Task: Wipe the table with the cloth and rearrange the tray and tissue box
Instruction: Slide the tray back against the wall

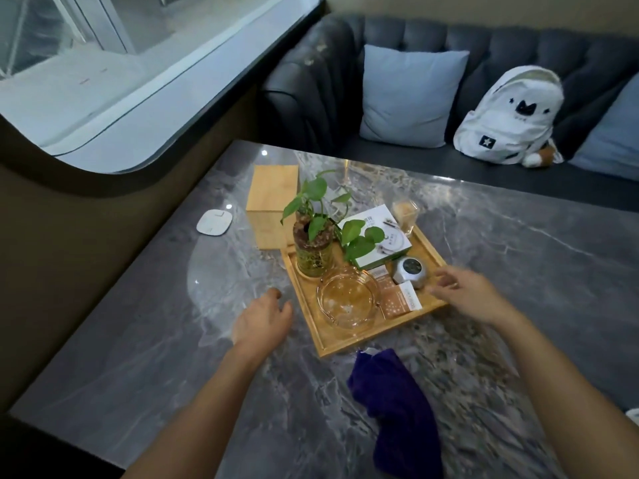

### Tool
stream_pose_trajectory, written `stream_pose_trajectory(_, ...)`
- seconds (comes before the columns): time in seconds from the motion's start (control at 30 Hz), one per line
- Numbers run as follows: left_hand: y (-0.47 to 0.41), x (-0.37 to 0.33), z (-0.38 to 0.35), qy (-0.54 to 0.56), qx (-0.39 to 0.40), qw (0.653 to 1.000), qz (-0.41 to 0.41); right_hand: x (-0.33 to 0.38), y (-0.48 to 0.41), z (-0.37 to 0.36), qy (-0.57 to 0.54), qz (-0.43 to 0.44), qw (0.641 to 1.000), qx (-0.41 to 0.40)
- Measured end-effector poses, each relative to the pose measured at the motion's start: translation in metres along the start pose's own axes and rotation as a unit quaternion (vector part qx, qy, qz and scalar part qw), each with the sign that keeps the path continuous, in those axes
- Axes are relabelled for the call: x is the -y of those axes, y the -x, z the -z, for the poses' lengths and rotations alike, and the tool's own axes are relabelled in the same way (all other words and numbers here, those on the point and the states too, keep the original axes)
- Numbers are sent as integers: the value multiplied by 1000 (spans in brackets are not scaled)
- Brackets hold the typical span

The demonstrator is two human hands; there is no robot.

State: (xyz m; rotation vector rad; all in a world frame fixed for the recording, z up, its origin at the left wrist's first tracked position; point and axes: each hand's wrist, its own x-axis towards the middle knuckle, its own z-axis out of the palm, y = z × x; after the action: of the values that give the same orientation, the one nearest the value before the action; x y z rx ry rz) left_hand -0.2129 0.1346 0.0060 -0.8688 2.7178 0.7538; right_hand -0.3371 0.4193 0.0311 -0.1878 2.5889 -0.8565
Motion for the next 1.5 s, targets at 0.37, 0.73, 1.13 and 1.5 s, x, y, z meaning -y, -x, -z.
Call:
stream_pose_trajectory(0.37,-28,-27,-8,20,30,999,27,-9,-70,-12,150,-55,973,-168)
stream_pose_trajectory(0.73,-54,-27,-16,60,72,995,17,-14,-97,0,267,-10,963,15)
stream_pose_trajectory(1.13,-44,-9,-13,33,45,997,-53,-21,-72,1,227,28,973,19)
stream_pose_trajectory(1.5,10,47,19,39,-11,999,5,22,-33,-25,257,116,959,19)
